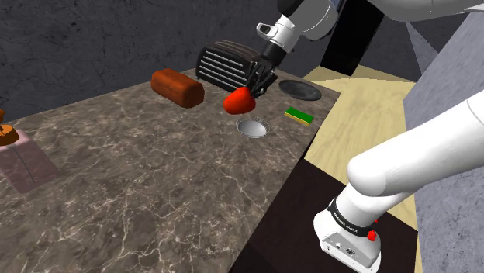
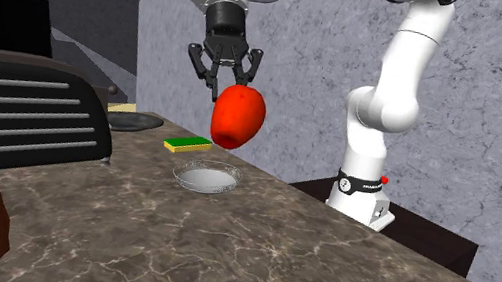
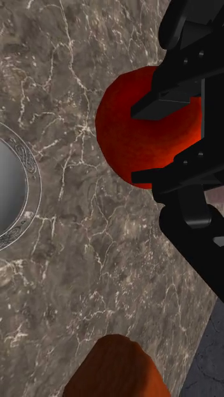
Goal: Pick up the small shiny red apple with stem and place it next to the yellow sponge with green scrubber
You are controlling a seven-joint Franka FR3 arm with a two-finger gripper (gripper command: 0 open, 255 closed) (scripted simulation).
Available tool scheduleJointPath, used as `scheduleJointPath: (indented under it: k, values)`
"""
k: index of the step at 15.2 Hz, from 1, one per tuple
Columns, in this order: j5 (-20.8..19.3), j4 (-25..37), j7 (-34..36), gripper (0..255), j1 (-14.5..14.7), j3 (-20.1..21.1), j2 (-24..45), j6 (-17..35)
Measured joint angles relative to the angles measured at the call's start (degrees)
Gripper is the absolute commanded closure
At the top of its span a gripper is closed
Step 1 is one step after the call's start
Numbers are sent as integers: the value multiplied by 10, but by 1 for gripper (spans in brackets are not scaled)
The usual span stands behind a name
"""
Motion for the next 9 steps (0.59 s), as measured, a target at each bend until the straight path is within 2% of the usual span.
scheduleJointPath:
  k: [9]
  values:
    - [-54,4,-104,255,-59,-90,-7,-73]
